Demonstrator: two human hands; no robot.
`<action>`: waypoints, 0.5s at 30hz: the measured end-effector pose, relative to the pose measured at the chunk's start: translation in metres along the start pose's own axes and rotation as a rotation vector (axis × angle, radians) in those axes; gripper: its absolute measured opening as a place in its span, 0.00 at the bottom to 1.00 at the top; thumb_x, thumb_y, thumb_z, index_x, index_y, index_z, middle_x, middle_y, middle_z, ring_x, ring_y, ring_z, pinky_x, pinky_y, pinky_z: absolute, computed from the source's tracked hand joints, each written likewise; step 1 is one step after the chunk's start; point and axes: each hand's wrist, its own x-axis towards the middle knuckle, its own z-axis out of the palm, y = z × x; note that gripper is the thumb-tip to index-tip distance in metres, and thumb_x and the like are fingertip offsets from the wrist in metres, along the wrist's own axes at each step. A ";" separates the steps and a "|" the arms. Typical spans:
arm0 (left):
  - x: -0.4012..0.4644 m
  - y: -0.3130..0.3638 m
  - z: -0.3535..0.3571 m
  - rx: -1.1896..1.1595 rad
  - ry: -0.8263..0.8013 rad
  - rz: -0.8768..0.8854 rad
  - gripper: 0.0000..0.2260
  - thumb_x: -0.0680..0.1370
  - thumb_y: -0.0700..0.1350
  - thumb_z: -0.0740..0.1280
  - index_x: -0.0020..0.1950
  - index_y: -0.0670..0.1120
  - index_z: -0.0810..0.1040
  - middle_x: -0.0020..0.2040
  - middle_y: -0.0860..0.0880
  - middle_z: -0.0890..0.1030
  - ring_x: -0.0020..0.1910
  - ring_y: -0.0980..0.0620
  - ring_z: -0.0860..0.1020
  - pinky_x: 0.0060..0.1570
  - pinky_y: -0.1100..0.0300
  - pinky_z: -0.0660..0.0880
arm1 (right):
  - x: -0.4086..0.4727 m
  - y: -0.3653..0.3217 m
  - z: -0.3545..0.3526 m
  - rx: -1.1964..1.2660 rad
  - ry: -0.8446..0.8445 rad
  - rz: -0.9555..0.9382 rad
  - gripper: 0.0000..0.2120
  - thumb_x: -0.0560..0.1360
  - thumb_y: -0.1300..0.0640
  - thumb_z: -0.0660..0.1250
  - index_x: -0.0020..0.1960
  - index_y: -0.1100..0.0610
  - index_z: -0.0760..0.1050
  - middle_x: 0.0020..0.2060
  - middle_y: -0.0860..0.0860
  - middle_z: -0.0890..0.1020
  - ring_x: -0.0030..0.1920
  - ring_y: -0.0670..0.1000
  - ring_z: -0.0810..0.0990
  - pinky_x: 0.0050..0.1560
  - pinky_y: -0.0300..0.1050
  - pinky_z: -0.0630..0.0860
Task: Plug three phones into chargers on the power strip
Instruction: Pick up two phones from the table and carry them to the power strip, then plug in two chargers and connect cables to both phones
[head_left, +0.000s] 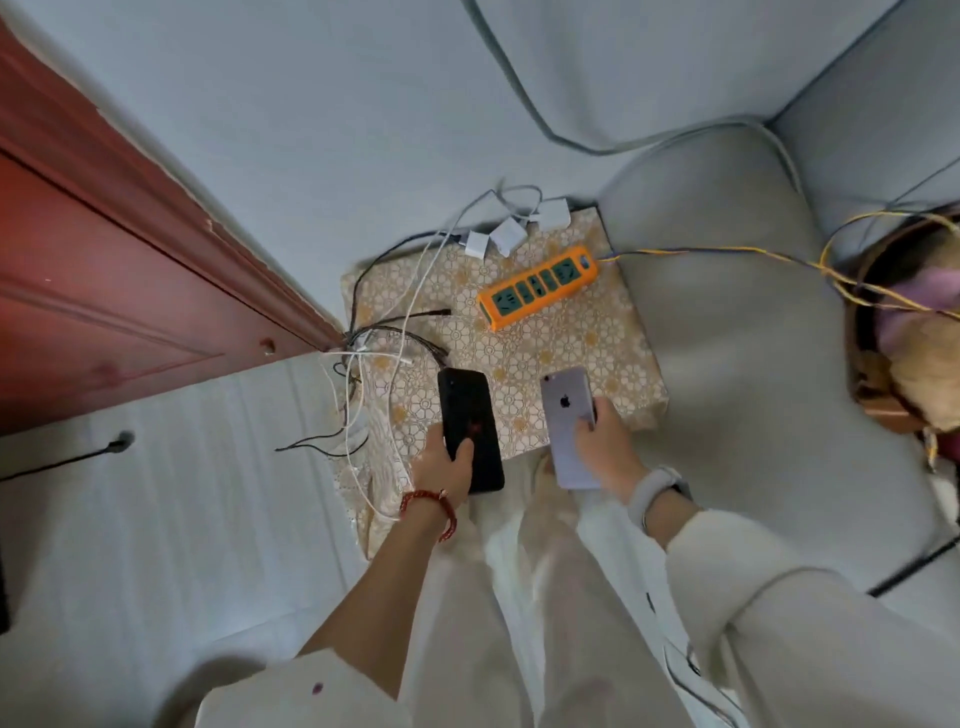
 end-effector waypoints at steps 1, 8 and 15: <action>0.013 0.000 0.007 -0.008 -0.008 -0.025 0.13 0.78 0.42 0.58 0.63 0.42 0.65 0.55 0.42 0.75 0.54 0.42 0.76 0.55 0.45 0.75 | 0.019 0.000 0.000 -0.021 -0.002 0.004 0.03 0.79 0.62 0.52 0.48 0.57 0.63 0.31 0.50 0.67 0.28 0.48 0.64 0.27 0.41 0.58; 0.076 0.000 0.068 -0.044 0.007 -0.087 0.14 0.78 0.41 0.59 0.63 0.41 0.66 0.53 0.44 0.76 0.52 0.45 0.76 0.52 0.51 0.75 | 0.118 0.006 -0.001 -0.007 -0.081 0.062 0.04 0.78 0.61 0.54 0.51 0.59 0.66 0.37 0.53 0.71 0.30 0.49 0.68 0.27 0.42 0.62; 0.094 -0.005 0.105 0.116 0.314 -0.173 0.14 0.77 0.44 0.61 0.62 0.43 0.71 0.52 0.43 0.79 0.49 0.43 0.77 0.44 0.57 0.71 | 0.162 0.017 -0.012 -0.103 -0.126 -0.030 0.09 0.75 0.64 0.57 0.53 0.66 0.71 0.42 0.57 0.75 0.38 0.56 0.73 0.32 0.41 0.67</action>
